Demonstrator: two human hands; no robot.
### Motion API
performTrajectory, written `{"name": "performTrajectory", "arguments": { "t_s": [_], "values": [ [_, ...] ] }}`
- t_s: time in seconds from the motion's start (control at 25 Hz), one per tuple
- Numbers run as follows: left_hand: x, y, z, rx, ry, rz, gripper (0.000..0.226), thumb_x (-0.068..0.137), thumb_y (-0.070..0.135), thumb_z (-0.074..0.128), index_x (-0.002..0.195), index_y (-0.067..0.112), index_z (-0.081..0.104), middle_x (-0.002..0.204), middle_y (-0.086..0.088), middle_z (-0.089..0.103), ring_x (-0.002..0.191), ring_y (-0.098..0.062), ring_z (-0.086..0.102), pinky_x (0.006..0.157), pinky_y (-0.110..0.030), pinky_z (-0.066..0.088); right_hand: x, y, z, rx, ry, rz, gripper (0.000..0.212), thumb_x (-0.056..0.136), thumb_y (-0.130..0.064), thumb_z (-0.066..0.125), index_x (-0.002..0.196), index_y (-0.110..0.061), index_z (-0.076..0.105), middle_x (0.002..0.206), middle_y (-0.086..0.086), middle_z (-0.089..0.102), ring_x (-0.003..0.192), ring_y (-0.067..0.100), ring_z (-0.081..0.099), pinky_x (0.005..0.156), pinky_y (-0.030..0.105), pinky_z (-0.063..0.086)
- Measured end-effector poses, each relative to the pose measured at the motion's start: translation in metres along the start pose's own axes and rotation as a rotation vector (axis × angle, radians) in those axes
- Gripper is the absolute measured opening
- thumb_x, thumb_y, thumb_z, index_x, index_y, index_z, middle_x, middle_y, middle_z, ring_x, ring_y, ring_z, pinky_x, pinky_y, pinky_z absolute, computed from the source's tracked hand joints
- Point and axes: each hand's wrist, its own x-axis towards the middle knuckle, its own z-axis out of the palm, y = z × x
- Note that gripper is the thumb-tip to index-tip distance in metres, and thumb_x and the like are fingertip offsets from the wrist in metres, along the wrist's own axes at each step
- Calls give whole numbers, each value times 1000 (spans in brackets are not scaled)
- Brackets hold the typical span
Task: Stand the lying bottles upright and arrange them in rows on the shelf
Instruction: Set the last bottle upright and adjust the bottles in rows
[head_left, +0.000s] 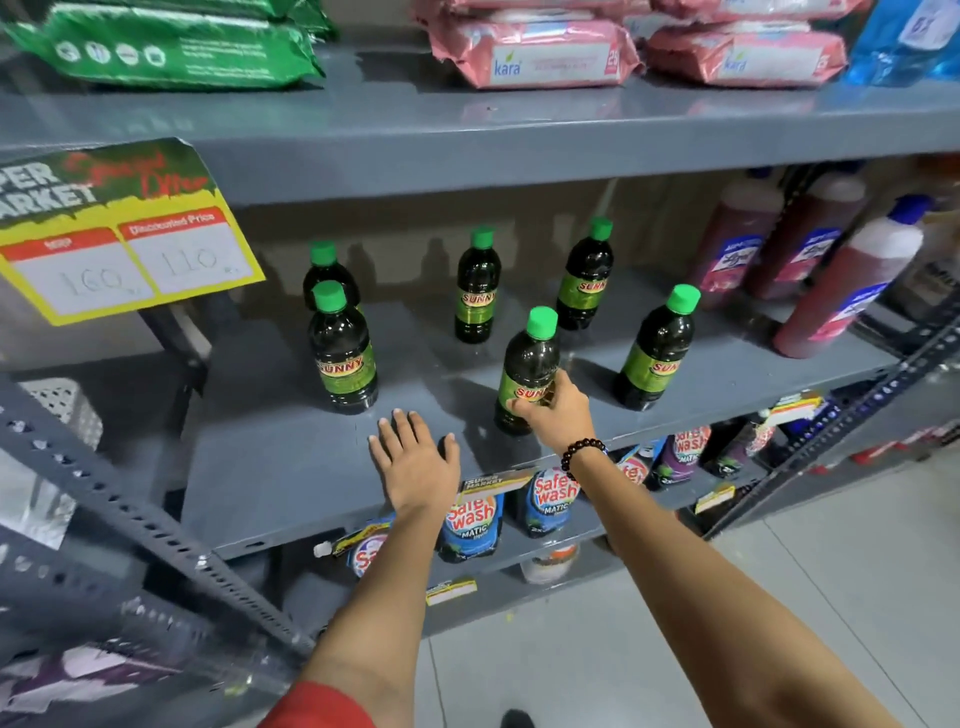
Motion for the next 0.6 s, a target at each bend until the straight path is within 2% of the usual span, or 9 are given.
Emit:
{"name": "performTrajectory", "arguments": {
  "t_s": [0.24,0.32,0.4,0.44,0.52,0.6],
  "values": [
    [2,-1,-4,-64,-8,6,62,94,40,32,141,2,20,153,-18,21,142,-36,11,117,-50,6,-10,-3,-3,46,-36,-28,68,70,-18,79,127,-10,43,126,11,58,117,27,56,93,32,45],
    [1,-6,-10,-112,25,20,59,95,39,34,138,0,27,151,-20,27,141,-36,15,117,-50,9,-21,-7,2,84,161,-123,78,69,-26,79,132,-8,37,132,12,49,124,27,48,102,37,42],
    [0,-21,-16,-107,88,22,55,94,37,36,135,-1,34,147,-21,35,139,-37,22,117,-50,13,-34,-15,10,90,405,-283,66,73,-29,75,125,-5,42,116,9,49,114,28,50,98,41,44],
    [-1,-31,-19,-96,125,13,53,94,35,37,133,-2,37,144,-22,39,138,-37,25,116,-50,15,-39,-22,15,96,460,-370,54,75,-26,73,116,-4,47,105,4,47,104,27,51,92,41,46],
    [-1,-56,-25,-67,179,-18,51,94,33,38,129,-3,42,140,-24,44,135,-39,30,115,-53,19,-47,-42,32,93,419,-527,36,79,-22,69,104,-4,51,95,-1,42,91,22,49,82,38,45],
    [1,-80,-33,-42,173,-70,50,93,32,42,129,-3,42,140,-24,44,136,-39,29,114,-55,18,-49,-57,56,69,291,-579,32,81,-21,66,105,-5,52,93,3,47,91,21,49,80,36,45]
  ]
}}
